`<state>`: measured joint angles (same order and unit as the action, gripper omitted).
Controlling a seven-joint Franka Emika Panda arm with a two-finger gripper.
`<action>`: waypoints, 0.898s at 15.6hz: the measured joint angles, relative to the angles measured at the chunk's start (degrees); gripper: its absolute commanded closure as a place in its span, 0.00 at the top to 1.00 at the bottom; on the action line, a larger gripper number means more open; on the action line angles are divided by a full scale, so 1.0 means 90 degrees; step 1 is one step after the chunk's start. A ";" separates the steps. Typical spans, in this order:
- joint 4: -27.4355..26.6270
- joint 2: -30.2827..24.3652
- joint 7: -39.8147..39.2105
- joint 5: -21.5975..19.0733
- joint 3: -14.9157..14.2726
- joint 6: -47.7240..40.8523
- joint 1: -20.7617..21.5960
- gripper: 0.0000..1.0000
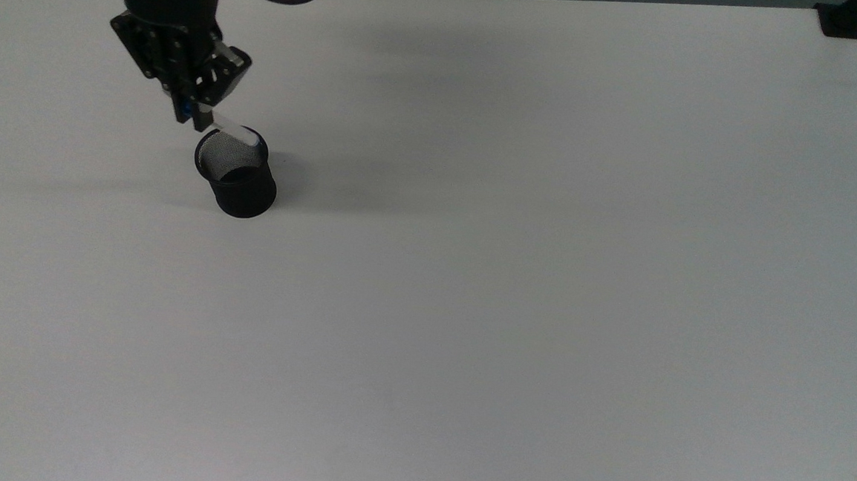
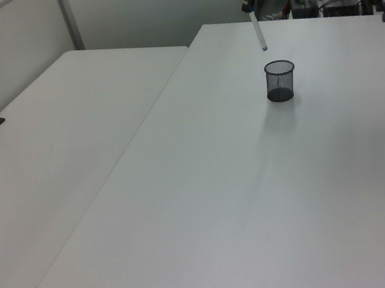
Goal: Remove the marker
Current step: 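Carry the marker beside the cup and lower it onto the table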
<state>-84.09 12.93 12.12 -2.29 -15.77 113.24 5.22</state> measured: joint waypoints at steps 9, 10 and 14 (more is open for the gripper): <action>-0.0342 0.0679 -0.0083 -0.0007 0.0319 -0.1155 0.1322 0.11; -0.0399 0.0874 -0.0156 -0.0007 0.0322 -0.1155 0.1411 0.11; -0.0602 0.1569 -0.0533 -0.0007 0.0327 -0.1155 0.1718 0.13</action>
<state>-89.51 27.05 7.32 -2.36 -12.83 102.84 20.68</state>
